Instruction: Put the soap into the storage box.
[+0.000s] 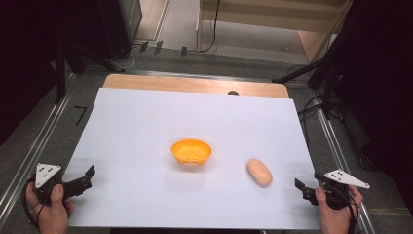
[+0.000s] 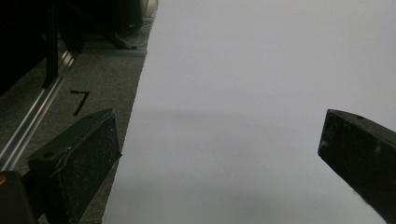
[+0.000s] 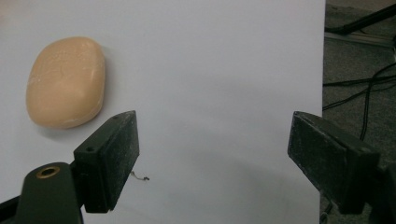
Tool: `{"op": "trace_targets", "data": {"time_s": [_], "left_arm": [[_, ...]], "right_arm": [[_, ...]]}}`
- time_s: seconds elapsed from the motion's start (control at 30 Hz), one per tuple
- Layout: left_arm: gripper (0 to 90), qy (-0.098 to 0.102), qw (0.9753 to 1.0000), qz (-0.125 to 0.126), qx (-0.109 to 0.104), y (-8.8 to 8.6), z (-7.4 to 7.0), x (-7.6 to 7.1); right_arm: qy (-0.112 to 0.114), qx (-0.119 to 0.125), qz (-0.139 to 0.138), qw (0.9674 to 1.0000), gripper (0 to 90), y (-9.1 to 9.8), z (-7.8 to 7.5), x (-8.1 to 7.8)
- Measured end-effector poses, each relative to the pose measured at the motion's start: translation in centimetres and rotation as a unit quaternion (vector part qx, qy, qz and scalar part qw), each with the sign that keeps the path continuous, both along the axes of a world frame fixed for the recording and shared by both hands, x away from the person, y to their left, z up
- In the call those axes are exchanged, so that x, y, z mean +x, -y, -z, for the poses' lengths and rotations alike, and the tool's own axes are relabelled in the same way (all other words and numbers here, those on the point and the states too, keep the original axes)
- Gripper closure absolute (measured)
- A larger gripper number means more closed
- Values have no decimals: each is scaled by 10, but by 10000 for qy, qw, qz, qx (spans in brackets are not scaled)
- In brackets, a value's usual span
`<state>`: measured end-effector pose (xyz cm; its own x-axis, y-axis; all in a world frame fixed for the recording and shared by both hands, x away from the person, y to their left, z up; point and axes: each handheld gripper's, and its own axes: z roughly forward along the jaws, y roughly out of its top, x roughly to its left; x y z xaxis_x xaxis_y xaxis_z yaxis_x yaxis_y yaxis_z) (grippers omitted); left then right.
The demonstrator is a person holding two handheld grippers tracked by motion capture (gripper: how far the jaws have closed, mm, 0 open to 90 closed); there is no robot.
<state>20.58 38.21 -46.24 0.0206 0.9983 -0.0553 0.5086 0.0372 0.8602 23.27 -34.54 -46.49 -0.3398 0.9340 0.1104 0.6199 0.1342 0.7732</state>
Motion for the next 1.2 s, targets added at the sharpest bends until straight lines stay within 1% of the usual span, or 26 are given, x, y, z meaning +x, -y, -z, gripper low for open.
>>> {"op": "trace_targets", "data": {"time_s": [0.07, 0.4, 0.63, 0.73, 0.8, 0.9, 0.97, 1.07, 1.2], "left_arm": [[0, -5, 10000, 5, 2, 0, 0, 0], [0, -18, 10000, 21, -7, 0, 0, 0], [0, -8, 10000, 20, -3, 0, 0, 0], [0, -14, 10000, 20, 8, 0, 0, 0], [0, -4, 10000, 12, -1, 0, 0, 0], [0, -12, 10000, 27, -18, -1, 0, 0], [0, -17, 10000, 31, -13, -1, 0, 0], [0, -3, 10000, 13, 2, 0, 0, 0], [0, 5, 10000, 25, -13, 0, 0, 0]], "right_arm": [[-94, -73, -124, 9999, 173, -3, -4, 2], [-445, -235, -486, 9975, 175, -22, -12, 17], [-594, -276, -688, 9955, 173, -33, -18, 24], [-674, -315, -724, 9946, 168, -38, -20, 27], [-675, -362, -705, 9946, 168, -41, -21, 29], [-717, -325, -664, 9947, 168, -44, -23, 31], [-728, -317, -687, 9945, 168, -45, -24, 32], [-783, -372, -739, 9935, 168, -52, -26, 35], [-833, -352, -755, 9930, 167, -59, -28, 38]]}}
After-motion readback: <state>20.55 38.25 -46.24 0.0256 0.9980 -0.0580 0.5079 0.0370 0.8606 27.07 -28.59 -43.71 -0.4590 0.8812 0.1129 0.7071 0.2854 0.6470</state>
